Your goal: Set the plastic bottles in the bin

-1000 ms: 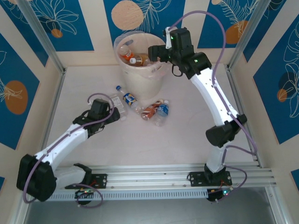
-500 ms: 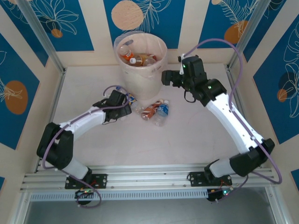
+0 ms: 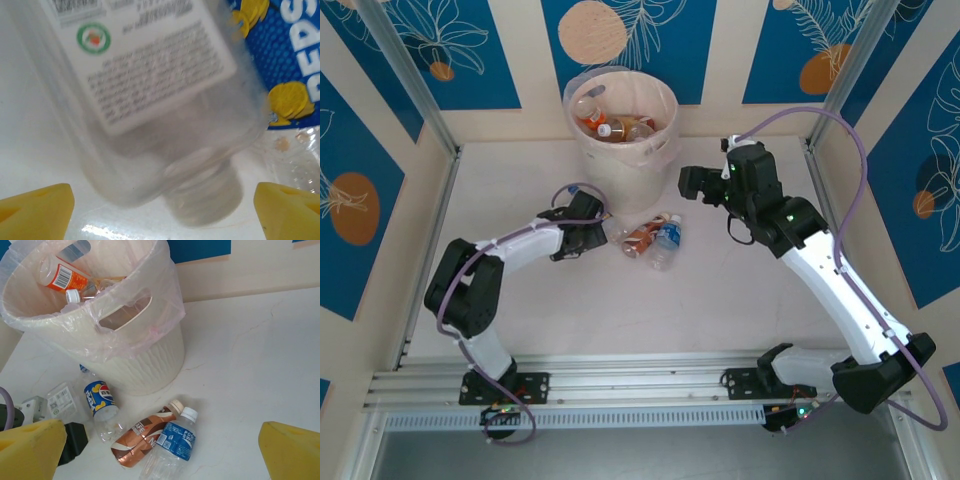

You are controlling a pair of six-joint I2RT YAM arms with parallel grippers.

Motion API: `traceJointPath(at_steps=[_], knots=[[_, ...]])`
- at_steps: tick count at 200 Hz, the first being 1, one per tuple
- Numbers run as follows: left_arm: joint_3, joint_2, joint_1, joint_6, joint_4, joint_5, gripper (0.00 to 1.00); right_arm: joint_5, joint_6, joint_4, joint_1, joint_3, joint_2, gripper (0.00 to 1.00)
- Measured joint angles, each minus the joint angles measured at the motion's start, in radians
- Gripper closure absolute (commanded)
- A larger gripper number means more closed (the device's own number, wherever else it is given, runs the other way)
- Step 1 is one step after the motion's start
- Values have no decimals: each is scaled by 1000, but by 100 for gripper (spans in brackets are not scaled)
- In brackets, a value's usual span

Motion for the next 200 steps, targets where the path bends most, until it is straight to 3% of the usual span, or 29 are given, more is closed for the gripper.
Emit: traceJointPath(at_steps=[76,97,134,200], knots=[[-58,29,-16,-29,4,-26,10,1,7,15,12,-6,0,1],[-58,29,-16,-28,4,-42,1,1,8,16,12,-10,0,1],[-59,19,-21,-26,34,-42,0,1,8,16,13,-17,0,1],[71,71,-33,-39,-11,-103,0,9,7,15,30,-17,-1,1]])
